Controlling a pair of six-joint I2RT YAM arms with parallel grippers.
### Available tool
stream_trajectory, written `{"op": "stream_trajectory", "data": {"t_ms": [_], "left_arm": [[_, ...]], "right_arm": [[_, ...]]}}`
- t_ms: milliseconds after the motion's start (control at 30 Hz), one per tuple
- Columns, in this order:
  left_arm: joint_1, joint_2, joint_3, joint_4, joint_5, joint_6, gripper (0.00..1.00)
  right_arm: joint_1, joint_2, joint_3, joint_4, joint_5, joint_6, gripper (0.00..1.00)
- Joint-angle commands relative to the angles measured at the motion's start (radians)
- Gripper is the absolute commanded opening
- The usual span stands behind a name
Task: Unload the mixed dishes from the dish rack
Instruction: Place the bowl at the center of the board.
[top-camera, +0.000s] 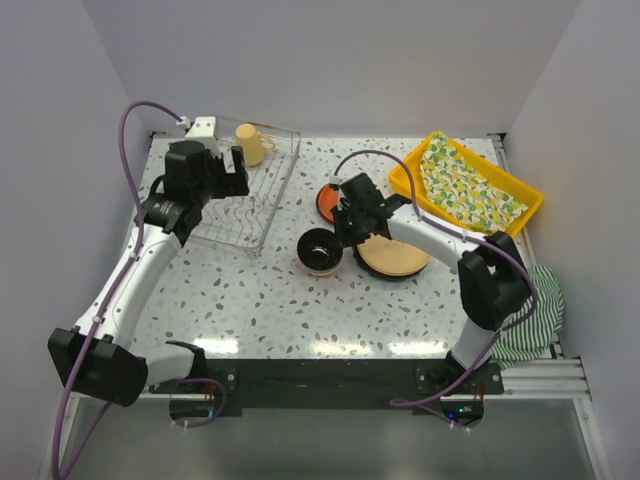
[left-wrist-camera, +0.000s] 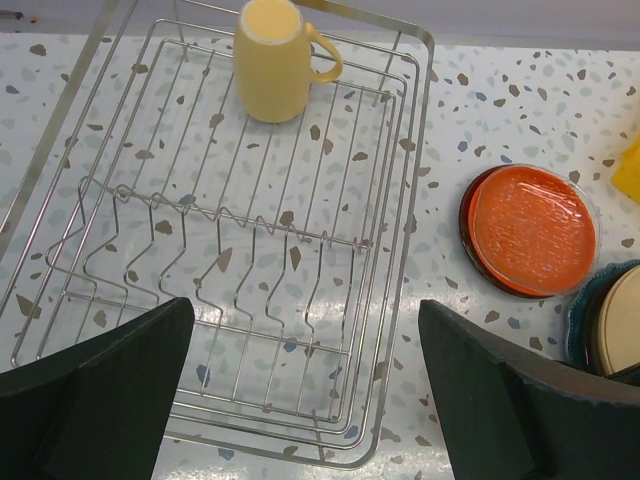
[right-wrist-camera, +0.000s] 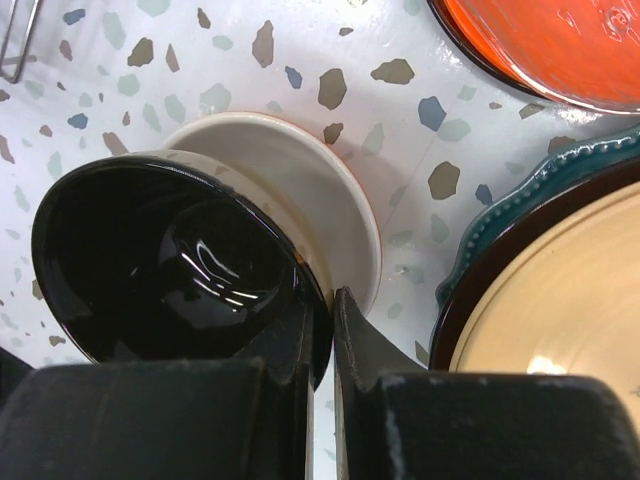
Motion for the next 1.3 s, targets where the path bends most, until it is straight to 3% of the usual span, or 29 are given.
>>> {"op": "stream_trajectory", "data": {"t_ms": [0,167,300,433,700,867,1000,1100,1267], "left_arm": [[-0.005,-0.038,-0.015,0.019,-0.016,0.033,1.0],[-0.005,-0.043,-0.024,0.019,-0.016,0.039,1.0],[-0.005,-0.046,-0.032,0.025,-0.01,0.039,1.0],[-0.005,-0.043,-0.036,0.031,-0.004,0.038,1.0],[-0.005,-0.031,-0.033,0.034,0.001,0.033,1.0],[-0.005,-0.022,-0.027,0.037,0.005,0.027,1.0],[-0.006,-0.019,-0.019,0.039,0.008,0.024,1.0],[-0.005,-0.012,-0.016,0.037,0.016,0.024,1.0],[-0.005,-0.008,-0.013,0.04,0.025,0.019,1.0]], "right_arm": [[0.01,0.02,0.071,0.025,0.001,-0.012,0.0],[0.014,0.04,0.078,0.02,0.012,-0.014,0.06],[0.017,0.029,0.076,0.017,0.049,-0.028,0.25],[0.017,0.015,0.081,0.01,0.054,-0.038,0.34],[0.025,-0.026,0.085,0.006,0.069,-0.043,0.43],[0.025,-0.052,0.078,0.0,0.1,-0.054,0.37],[0.025,-0.077,0.044,0.003,0.103,-0.057,0.17],[0.025,-0.075,0.015,0.013,0.091,-0.052,0.09],[0.027,-0.072,-0.028,0.048,0.069,-0.035,0.04]]}}
